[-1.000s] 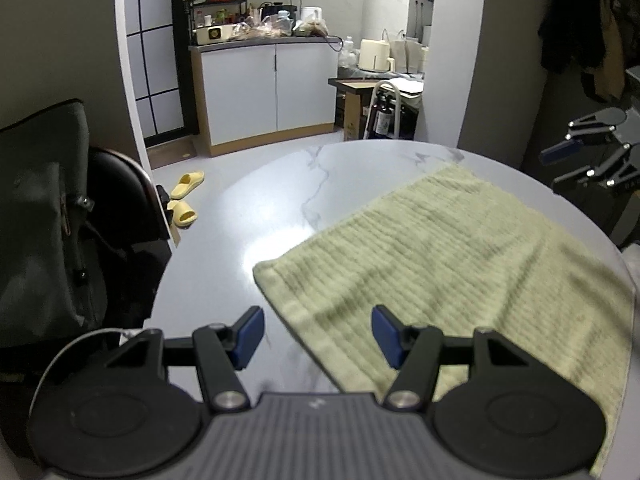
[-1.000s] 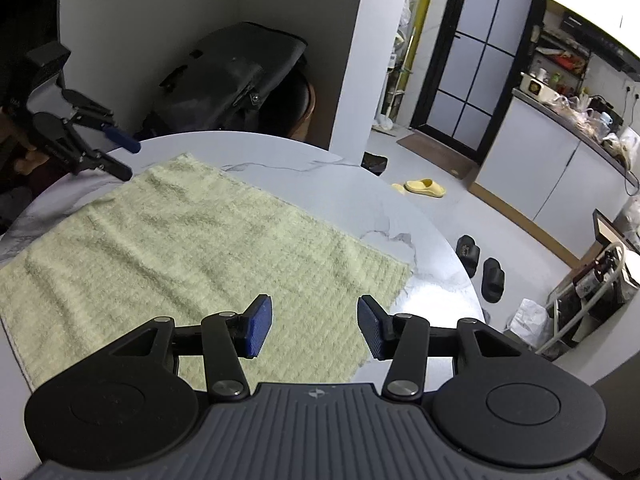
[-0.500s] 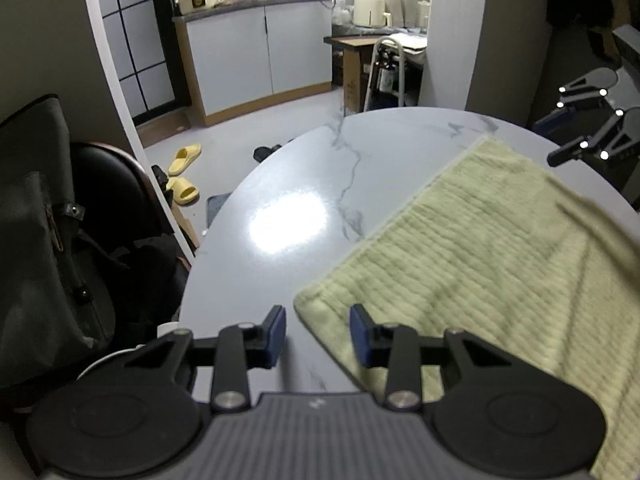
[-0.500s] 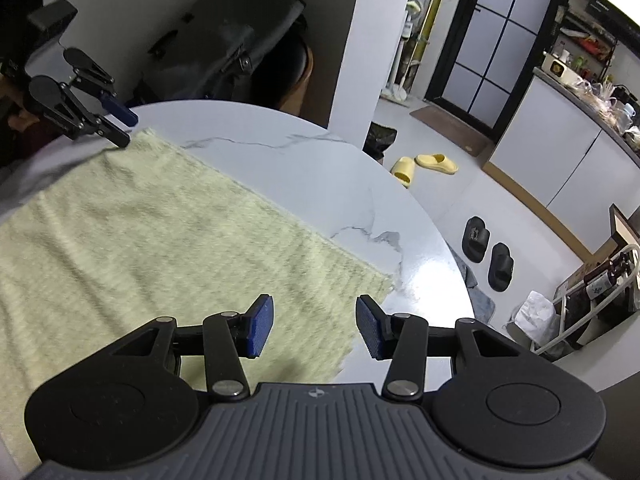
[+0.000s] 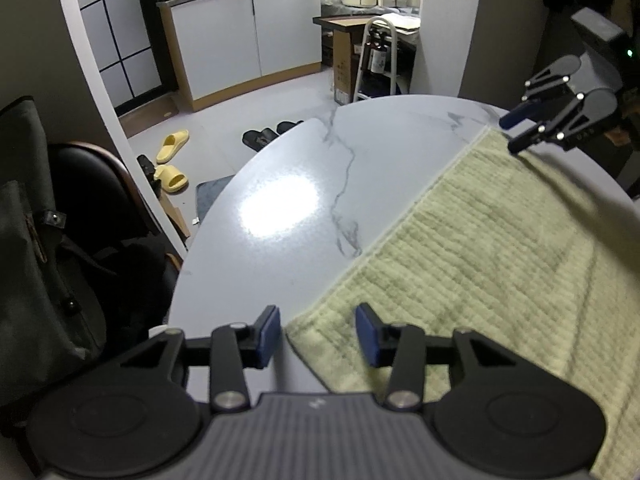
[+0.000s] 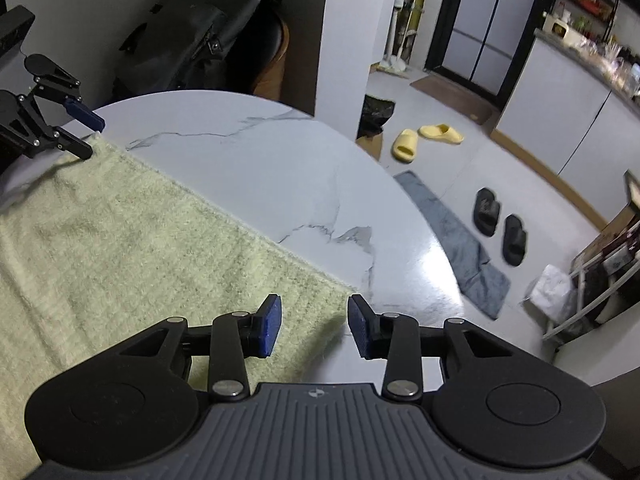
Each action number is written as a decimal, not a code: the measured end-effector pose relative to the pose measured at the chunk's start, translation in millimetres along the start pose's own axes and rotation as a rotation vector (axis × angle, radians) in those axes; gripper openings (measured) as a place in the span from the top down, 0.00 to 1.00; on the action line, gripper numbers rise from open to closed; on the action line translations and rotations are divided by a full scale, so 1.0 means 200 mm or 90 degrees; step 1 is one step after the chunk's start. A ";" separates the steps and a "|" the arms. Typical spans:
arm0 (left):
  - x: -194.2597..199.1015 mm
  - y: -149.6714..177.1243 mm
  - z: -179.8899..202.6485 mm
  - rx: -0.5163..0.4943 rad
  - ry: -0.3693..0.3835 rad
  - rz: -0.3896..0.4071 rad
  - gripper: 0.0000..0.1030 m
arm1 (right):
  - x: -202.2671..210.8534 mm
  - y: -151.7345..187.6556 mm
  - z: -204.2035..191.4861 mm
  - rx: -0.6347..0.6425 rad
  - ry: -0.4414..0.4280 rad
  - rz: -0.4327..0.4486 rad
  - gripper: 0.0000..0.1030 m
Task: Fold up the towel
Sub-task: 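Close the left tool on the towel edge while the right tool grasps the same edge, then lift the grasped edge with both tools and fold it over the towel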
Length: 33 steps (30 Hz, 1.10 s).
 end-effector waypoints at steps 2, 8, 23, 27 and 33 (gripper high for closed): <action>0.00 0.00 -0.01 0.005 -0.001 -0.003 0.48 | -0.01 0.00 0.01 -0.008 -0.011 0.004 0.60; 0.01 0.00 0.01 -0.005 0.008 0.000 0.70 | 0.01 0.02 0.01 -0.008 -0.036 0.012 0.81; 0.17 -0.06 0.06 -0.045 -0.024 0.037 0.91 | 0.19 -0.05 -0.03 0.019 -0.005 0.058 0.96; 0.27 -0.12 0.07 -0.058 -0.038 0.061 0.91 | 0.30 -0.10 -0.04 0.025 0.019 0.085 0.96; 0.41 -0.18 0.08 -0.063 -0.065 0.095 0.91 | 0.45 -0.17 -0.05 0.035 0.042 0.123 0.96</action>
Point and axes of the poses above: each gripper's, at about its wrist camera, not at the fingertips, and x roughly against the way its jaws point, z to its right, y to its underside, the point moved 7 cm from there along -x, roughly the way its jaws point, and after that the axes turned 2 degrees about -z, right-handed, at the moved point
